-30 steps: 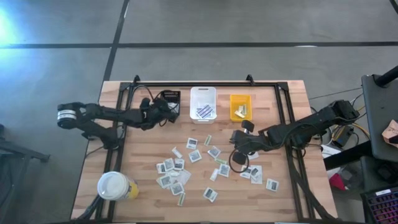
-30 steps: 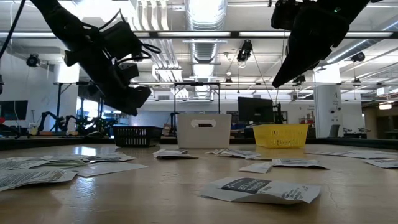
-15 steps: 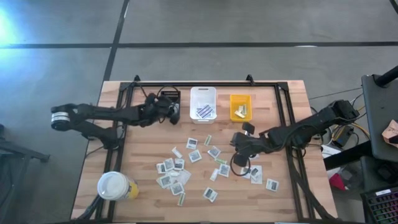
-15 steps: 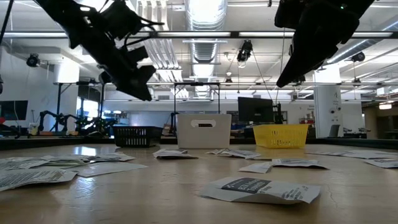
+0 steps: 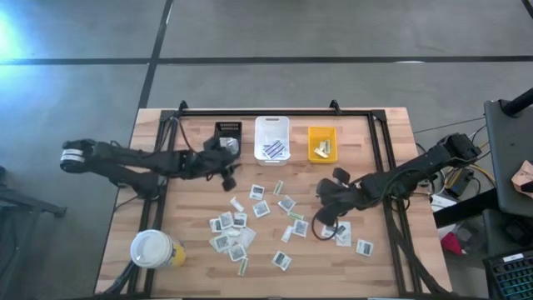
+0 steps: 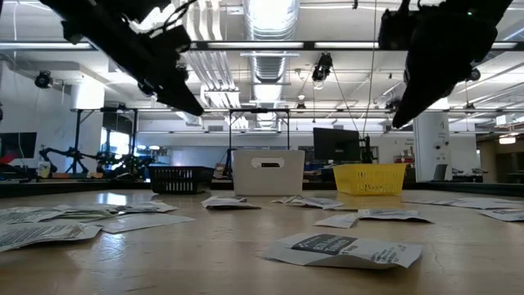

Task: Pick & Place First Aid Supplies
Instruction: Put the towelette pack into the black basket

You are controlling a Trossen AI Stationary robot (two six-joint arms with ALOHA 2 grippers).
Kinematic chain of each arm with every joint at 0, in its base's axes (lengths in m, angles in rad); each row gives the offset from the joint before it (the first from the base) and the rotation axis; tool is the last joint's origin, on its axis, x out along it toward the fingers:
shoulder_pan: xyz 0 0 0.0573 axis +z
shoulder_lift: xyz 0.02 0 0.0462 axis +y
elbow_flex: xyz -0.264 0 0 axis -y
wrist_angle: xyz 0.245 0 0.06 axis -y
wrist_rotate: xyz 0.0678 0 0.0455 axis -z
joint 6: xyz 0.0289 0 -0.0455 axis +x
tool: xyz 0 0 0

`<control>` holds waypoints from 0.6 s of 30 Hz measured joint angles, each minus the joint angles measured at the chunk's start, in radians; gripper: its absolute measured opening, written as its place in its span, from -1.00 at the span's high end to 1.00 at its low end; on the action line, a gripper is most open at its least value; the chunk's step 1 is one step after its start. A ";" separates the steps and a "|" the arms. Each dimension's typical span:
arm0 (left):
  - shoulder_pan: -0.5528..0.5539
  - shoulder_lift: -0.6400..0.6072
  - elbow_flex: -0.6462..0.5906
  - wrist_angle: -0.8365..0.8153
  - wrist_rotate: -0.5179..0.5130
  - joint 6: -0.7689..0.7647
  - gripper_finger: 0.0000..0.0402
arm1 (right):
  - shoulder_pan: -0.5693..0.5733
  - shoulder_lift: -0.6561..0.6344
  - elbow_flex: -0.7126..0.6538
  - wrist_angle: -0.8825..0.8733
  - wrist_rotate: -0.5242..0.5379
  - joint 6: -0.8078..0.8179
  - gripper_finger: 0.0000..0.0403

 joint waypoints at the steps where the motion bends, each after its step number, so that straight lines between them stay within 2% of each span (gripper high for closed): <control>1: -0.021 0.000 0.000 -0.001 0.011 0.005 0.42 | 0.000 0.000 0.000 -0.018 0.000 0.024 0.79; 6: -0.131 -0.001 0.000 -0.005 0.060 0.008 0.43 | 0.000 0.000 0.002 -0.044 -0.067 0.055 0.79; 11: -0.235 -0.001 -0.001 -0.004 0.065 -0.012 0.43 | 0.000 0.000 0.043 -0.071 -0.101 0.035 0.79; 18: -0.318 -0.001 0.029 -0.067 0.065 -0.080 0.43 | 0.009 0.000 0.144 -0.180 -0.177 0.019 0.79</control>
